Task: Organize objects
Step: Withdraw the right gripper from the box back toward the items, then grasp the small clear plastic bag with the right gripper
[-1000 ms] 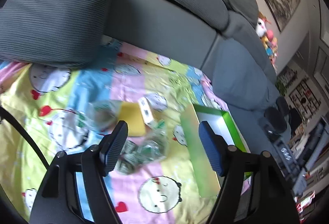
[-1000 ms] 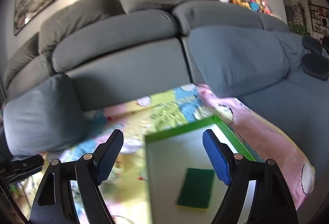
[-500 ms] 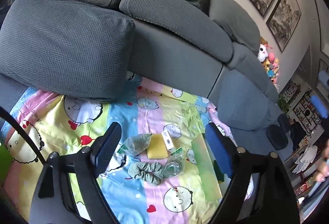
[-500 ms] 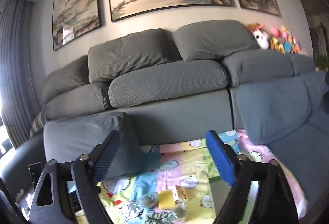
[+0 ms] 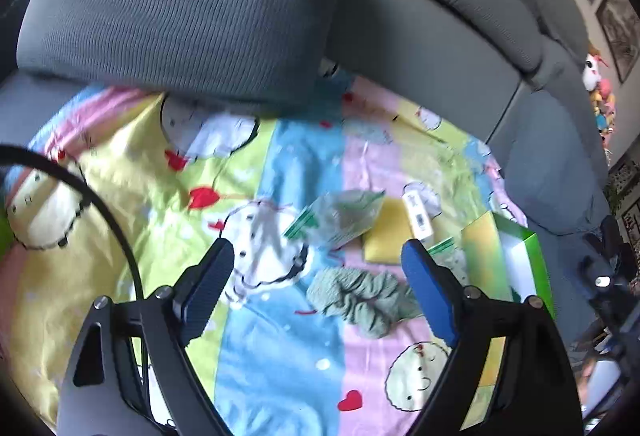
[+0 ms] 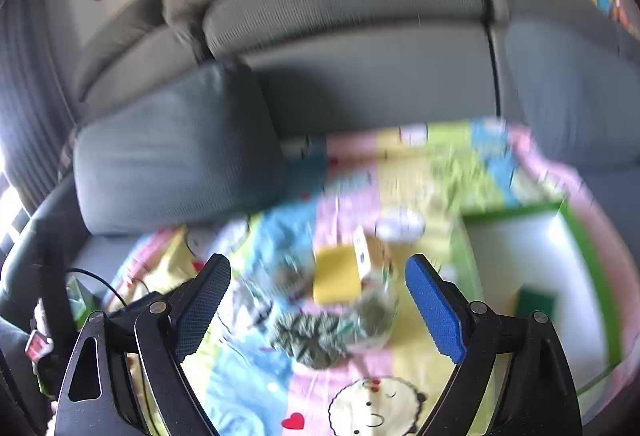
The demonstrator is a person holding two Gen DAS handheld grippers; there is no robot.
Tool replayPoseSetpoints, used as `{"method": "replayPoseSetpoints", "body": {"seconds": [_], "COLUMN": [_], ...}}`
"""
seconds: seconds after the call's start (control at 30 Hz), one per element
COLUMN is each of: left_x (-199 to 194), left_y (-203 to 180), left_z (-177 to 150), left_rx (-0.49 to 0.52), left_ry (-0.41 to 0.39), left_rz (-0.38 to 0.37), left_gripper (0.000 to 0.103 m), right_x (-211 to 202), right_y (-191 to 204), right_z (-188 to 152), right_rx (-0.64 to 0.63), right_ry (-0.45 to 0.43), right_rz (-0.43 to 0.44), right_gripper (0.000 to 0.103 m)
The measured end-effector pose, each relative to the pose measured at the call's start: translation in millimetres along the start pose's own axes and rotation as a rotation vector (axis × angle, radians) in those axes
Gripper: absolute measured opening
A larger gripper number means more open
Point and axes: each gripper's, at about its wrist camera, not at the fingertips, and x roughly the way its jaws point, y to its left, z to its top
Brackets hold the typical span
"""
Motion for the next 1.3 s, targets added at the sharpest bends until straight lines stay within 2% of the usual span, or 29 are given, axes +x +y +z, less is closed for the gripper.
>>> {"method": "replayPoseSetpoints", "body": {"seconds": [0.03,0.1,0.13,0.23,0.33,0.47,0.57,0.67,0.77,0.83,0.87,0.93,0.97,1.1,1.23,1.3], "left_x": [5.0,16.2,21.8,38.1,49.5,70.6,80.9,81.6,80.2,82.7,85.1,94.9,99.6,107.7,105.6,110.0], "left_y": [5.1,15.0,17.4,22.9,21.4,16.3,6.4,-12.1,-36.1,-50.1,-56.2,-61.6,-60.7,-55.5,-65.9,-73.3], "left_z": [-3.2,-10.5,-13.5,-22.0,-30.8,-42.1,-46.9,-45.2,-39.4,-39.2,-39.1,-37.5,-37.5,-40.5,-44.5,-48.1], "left_rx": [-0.02,-0.059,-0.073,-0.101,-0.098,-0.112,-0.111,-0.082,-0.049,-0.015,0.002,0.016,0.014,-0.049,0.02,0.05], "left_ry": [0.015,0.045,0.063,0.126,0.159,0.227,0.26,0.248,0.219,0.214,0.207,0.216,0.232,0.28,0.271,0.278], "left_rz": [0.004,0.01,0.012,0.021,0.043,-0.018,-0.03,-0.069,-0.157,-0.186,-0.191,-0.183,-0.179,-0.258,-0.248,-0.233], "left_gripper": [0.085,0.084,0.084,0.08,0.076,0.075,0.075,0.076,0.084,0.087,0.087,0.088,0.088,0.088,0.09,0.09], "right_x": [11.4,37.0,43.5,58.6,69.3,80.5,83.3,85.5,83.3,82.2,81.6,81.9,83.4,84.9,78.4,86.5], "right_y": [-4.4,-15.0,-19.4,-28.8,-36.8,-40.0,-49.5,-60.7,-69.6,-74.7,-76.2,-84.6,-88.9,-102.8,-94.0,-90.8], "right_z": [-5.6,-16.5,-20.8,-28.7,-31.3,-37.2,-42.2,-41.2,-36.8,-33.8,-32.5,-29.6,-28.4,-19.2,-11.6,-13.1], "right_rx": [0.015,0.047,0.059,0.071,0.103,0.104,0.134,0.151,0.159,0.165,0.163,0.175,0.187,0.239,0.192,0.216], "right_ry": [0.023,0.087,0.106,0.15,0.19,0.271,0.289,0.313,0.29,0.294,0.288,0.278,0.286,0.326,0.256,0.277], "right_rz": [0.006,0.024,0.027,0.062,0.121,0.155,0.145,0.092,0.044,0.016,0.021,-0.035,-0.046,0.035,0.061,0.102], "right_gripper": [0.065,0.044,0.039,0.034,0.034,0.034,0.034,0.036,0.043,0.046,0.046,0.056,0.056,0.058,0.084,0.084]}}
